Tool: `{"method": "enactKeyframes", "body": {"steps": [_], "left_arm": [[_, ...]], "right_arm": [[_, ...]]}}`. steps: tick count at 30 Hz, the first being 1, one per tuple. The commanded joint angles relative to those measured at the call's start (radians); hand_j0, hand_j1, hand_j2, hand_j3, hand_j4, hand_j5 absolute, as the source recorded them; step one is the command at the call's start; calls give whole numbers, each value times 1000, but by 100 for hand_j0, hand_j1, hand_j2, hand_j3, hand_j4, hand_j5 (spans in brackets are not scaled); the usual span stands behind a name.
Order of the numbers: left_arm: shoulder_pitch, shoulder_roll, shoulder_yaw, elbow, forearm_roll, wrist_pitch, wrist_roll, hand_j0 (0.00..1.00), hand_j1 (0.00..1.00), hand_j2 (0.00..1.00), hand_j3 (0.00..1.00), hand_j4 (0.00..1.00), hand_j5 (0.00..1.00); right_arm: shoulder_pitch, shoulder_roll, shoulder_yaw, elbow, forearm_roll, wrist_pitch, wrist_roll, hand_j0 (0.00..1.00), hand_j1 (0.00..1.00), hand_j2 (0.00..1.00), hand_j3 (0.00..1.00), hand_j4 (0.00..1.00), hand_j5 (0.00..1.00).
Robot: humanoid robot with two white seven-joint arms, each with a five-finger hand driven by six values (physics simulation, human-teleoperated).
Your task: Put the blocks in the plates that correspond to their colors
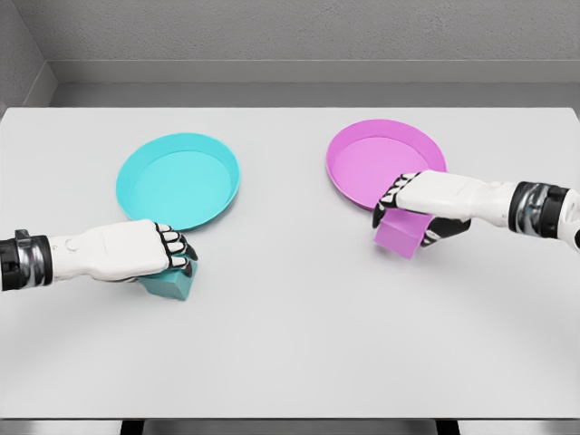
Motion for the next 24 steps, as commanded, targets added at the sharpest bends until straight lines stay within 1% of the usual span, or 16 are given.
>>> {"method": "enactKeyframes", "body": {"steps": [1, 6, 10, 13, 17, 19, 20, 22, 24], "left_arm": [[0, 1, 0, 0, 18, 1, -1, 37, 37, 37, 37, 37, 37], [-11, 1, 2, -2, 45, 1, -1, 37, 37, 37, 37, 37, 37], [-32, 1, 4, -2, 84, 1, 1, 37, 37, 37, 37, 37, 37], [-49, 1, 4, 0, 105, 1, 2, 37, 37, 37, 37, 37, 37], [-72, 1, 16, 12, 114, 1, 2, 38, 38, 38, 38, 38, 38], [-98, -1, 16, 27, 130, 1, 2, 38, 38, 38, 38, 38, 38], [-110, -17, 16, 46, 131, 1, 2, 38, 38, 38, 38, 38, 38], [-124, -24, 17, 76, 134, 1, 2, 38, 38, 38, 38, 38, 38], [-144, -54, 19, 123, 133, 1, -2, 38, 38, 38, 38, 38, 38]], "right_arm": [[0, -1, -6, 0, -3, 25, -2, 59, 59, 59, 59, 59, 59], [-17, -1, -14, 1, -3, 74, -2, 59, 59, 59, 59, 59, 59], [-18, -1, -23, 0, -3, 85, -2, 59, 59, 59, 59, 59, 59], [-14, 1, -18, -2, -4, 71, -2, 59, 59, 59, 59, 59, 59], [-18, -1, -27, 0, -3, 85, -2, 59, 59, 59, 59, 59, 59], [-18, -1, -29, 0, -3, 88, -2, 59, 59, 59, 59, 59, 59], [-18, -2, -33, 1, -3, 88, -2, 59, 59, 59, 59, 59, 59], [-18, -1, -47, 3, -1, 90, -2, 59, 59, 59, 59, 59, 59], [-18, -1, -49, 4, -1, 90, -2, 58, 58, 58, 58, 58, 58]]}}
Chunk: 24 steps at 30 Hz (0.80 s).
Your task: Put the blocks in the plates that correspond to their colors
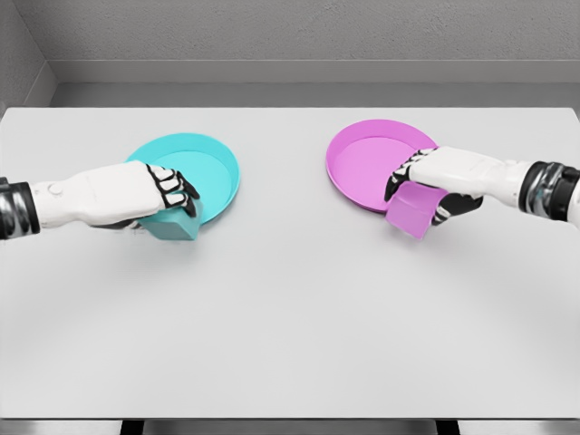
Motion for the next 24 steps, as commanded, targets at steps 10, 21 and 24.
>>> {"method": "enactKeyframes", "body": {"steps": [10, 21, 24], "left_arm": [[-91, -174, -3, 293, -49, 2, -25, 39, 39, 39, 39, 39, 39], [-167, -285, -46, 447, -184, 2, -25, 41, 41, 41, 41, 41, 41], [-172, -293, -54, 462, -184, 2, -26, 45, 45, 45, 45, 45, 45]], "right_arm": [[-14, -1, -17, 31, 2, 75, -4, 58, 58, 58, 58, 58, 58], [-34, 34, -20, 47, 9, 152, -7, 57, 57, 57, 57, 57, 57], [-37, 38, -20, 48, 9, 156, -7, 57, 57, 57, 57, 57, 57]]}}
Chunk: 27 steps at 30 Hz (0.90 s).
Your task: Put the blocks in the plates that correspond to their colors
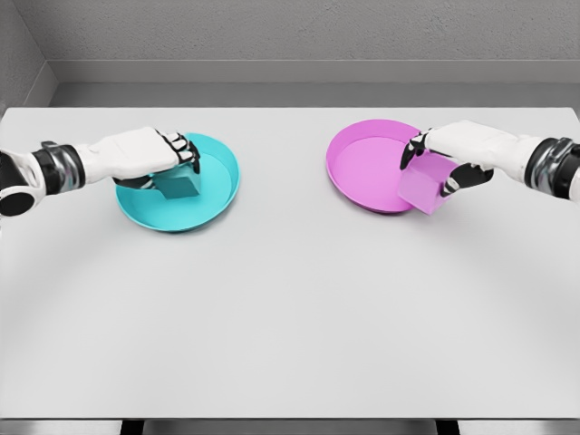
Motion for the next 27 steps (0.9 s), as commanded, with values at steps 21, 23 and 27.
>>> {"method": "enactKeyframes", "body": {"steps": [21, 23, 27], "left_arm": [[-11, 97, 10, -30, 92, 2, 4, 100, 100, 100, 100, 100, 100], [-8, 137, 10, -61, 122, 2, 4, 100, 100, 100, 100, 100, 100], [5, 212, 38, -101, 175, 2, 4, 100, 100, 100, 100, 100, 100]], "right_arm": [[-14, -6, -45, 40, 14, 4, -3, 100, 100, 100, 100, 100, 100], [-9, -9, -60, 42, 11, -82, -3, 100, 100, 100, 100, 100, 100], [35, -49, -114, 42, 11, -227, -3, 100, 100, 100, 100, 100, 100]]}}
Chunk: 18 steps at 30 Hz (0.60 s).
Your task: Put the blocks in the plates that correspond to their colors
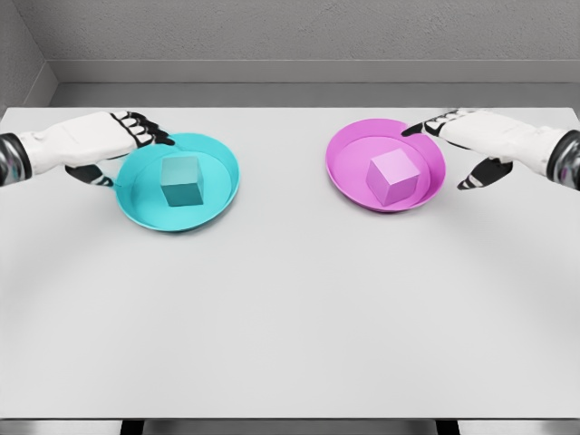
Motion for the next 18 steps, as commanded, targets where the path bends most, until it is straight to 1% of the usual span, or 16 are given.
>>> {"method": "enactKeyframes", "body": {"steps": [1, 2, 4, 7, 8, 9, 12, 18], "left_arm": [[0, 55, 12, -33, 43, 2, 1, 100, 100, 100, 100, 100, 100], [0, 69, 12, -33, 63, 2, 1, 100, 100, 100, 100, 100, 100], [23, 101, 14, -38, 103, 2, 1, 100, 100, 100, 100, 100, 100], [64, 147, 31, -73, 109, 2, 1, 100, 100, 100, 100, 100, 100], [90, 159, 60, -81, 109, 2, 1, 100, 100, 100, 100, 100, 100], [120, 167, 89, -87, 109, 2, 1, 100, 100, 100, 100, 100, 100], [146, 182, 95, -102, 109, 2, 1, 100, 100, 100, 100, 100, 100], [153, 184, 101, -113, 109, 2, 2, 100, 100, 100, 100, 100, 100]], "right_arm": [[8, -30, -59, -1, -2, -105, -1, 100, 100, 100, 100, 100, 100], [37, -41, -84, -3, -2, -142, -1, 100, 100, 100, 100, 100, 100], [63, -59, -90, 2, -2, -191, -1, 100, 100, 100, 100, 100, 100], [127, -92, -138, 0, -2, -248, -1, 100, 100, 100, 100, 100, 100], [152, -92, -159, 2, -2, -258, -1, 100, 100, 100, 100, 100, 100], [158, -93, -161, 2, -2, -260, -1, 100, 100, 100, 100, 100, 100], [164, -101, -161, 2, -2, -262, -1, 100, 100, 100, 100, 100, 100], [163, -99, -162, 4, -2, -260, -1, 100, 100, 100, 100, 100, 100]]}}
